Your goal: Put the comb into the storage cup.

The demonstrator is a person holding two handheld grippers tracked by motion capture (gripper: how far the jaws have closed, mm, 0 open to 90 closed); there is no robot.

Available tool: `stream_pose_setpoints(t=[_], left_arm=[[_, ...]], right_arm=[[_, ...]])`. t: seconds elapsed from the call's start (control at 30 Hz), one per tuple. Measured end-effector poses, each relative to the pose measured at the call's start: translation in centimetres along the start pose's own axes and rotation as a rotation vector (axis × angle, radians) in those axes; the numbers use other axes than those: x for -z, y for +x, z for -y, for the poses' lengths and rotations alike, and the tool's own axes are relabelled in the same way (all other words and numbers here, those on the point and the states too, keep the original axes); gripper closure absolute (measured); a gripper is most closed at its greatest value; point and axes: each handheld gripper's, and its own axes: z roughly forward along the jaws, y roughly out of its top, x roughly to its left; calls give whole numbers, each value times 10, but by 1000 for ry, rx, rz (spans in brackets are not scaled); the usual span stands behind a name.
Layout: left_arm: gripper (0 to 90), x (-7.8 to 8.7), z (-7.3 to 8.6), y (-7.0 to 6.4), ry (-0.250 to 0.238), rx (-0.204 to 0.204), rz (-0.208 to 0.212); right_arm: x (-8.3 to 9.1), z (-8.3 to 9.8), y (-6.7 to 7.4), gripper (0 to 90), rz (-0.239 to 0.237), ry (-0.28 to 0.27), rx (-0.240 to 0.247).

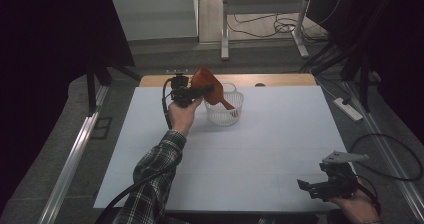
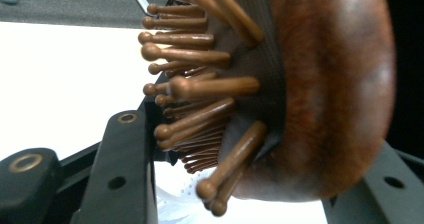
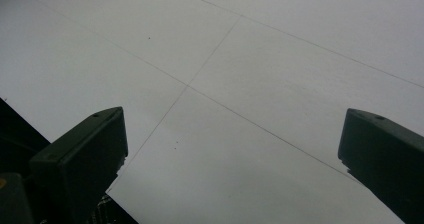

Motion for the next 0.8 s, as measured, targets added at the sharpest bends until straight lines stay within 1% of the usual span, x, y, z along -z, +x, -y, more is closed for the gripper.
stream_pose_setpoints(t=[0.17, 0.23, 0.43, 0.53, 0.73, 0.8], left_arm=[[514, -6, 5, 3, 5, 11, -16], [514, -6, 5, 3, 5, 12, -17], [514, -11, 11, 6, -8, 39, -17], [513, -14, 13, 8, 1, 37, -31], [512, -16, 17, 16, -25, 89, -21], [511, -16, 19, 17, -31, 97, -20]], right_arm=[[0, 0, 0, 0, -1, -1, 1], [0, 0, 0, 0, 0, 0, 1], [0, 0, 0, 0, 2, -3, 0], [1, 0, 0, 0, 3, -4, 1], [1, 1, 0, 1, 4, -3, 0], [1, 1, 0, 2, 4, -2, -1]])
